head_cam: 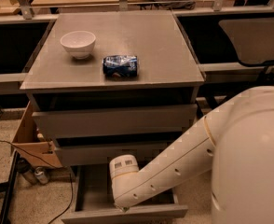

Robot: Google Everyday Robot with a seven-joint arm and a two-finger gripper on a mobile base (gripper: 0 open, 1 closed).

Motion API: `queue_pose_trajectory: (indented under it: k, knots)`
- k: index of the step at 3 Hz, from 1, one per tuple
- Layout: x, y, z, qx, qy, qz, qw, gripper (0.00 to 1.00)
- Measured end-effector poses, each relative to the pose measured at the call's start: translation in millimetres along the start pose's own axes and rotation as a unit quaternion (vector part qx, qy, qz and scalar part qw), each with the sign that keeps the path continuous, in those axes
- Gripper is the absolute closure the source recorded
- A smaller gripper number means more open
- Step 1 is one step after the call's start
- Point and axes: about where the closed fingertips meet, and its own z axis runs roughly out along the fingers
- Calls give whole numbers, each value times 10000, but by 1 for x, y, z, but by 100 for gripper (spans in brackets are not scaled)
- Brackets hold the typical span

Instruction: Pick green can from bottom drawer and place on counter

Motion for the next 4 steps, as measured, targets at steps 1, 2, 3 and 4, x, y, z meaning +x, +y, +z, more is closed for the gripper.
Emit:
queue_pose_trajectory:
  k: [1, 2, 3, 4]
  knots:
    - [60, -12, -102, -74, 777, -9, 9969, 100]
    - [102, -32, -194, -186, 1193, 455, 9916, 100]
    - [125, -52, -263, -303, 1305, 989, 9860, 100]
    - [145, -65, -318, -404, 1491, 1390, 9782, 100]
